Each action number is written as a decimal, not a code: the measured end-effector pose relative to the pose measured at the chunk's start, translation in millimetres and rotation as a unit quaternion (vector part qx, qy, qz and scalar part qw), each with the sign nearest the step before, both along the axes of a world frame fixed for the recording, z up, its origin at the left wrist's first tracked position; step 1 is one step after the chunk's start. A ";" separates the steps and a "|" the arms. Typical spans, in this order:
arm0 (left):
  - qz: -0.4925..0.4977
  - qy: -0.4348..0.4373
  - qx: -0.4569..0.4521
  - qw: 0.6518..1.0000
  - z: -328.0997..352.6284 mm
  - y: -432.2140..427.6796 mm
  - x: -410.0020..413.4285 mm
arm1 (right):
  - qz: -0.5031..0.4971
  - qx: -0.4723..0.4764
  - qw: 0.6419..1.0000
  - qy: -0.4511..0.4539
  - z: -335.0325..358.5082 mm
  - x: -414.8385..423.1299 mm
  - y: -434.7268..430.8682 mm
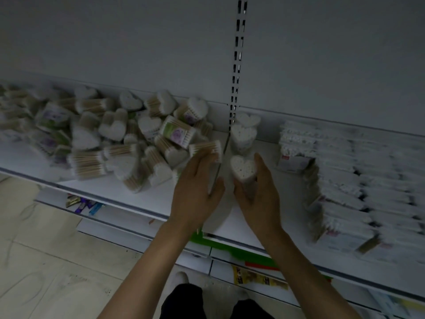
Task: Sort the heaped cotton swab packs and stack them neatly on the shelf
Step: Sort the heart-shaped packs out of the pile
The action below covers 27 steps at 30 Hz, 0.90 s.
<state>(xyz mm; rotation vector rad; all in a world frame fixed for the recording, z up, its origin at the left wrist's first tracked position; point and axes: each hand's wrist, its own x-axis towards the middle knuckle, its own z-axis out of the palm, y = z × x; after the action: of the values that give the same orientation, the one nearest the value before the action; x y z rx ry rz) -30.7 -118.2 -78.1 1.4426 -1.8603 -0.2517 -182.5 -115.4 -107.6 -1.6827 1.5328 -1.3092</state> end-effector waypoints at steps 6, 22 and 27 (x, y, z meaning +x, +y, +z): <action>-0.016 -0.249 0.006 0.968 -6.0 -46.2 9.1 | -0.041 -0.004 0.999 -0.030 -6.4 21.4 -18.3; 0.006 -0.243 -0.016 0.970 -13.6 -52.8 27.5 | -0.102 0.011 0.994 -0.042 -13.5 38.5 -44.9; -0.061 -0.181 -0.021 0.981 -17.9 -49.2 46.4 | -0.167 0.028 0.984 -0.049 -2.5 43.7 -18.8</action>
<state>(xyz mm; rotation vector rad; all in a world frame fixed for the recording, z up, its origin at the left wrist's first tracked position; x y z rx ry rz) 15.7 -167.4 -96.0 1.4176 -2.2368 -0.0055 -138.8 -134.3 -110.1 -1.3435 1.8296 -1.4757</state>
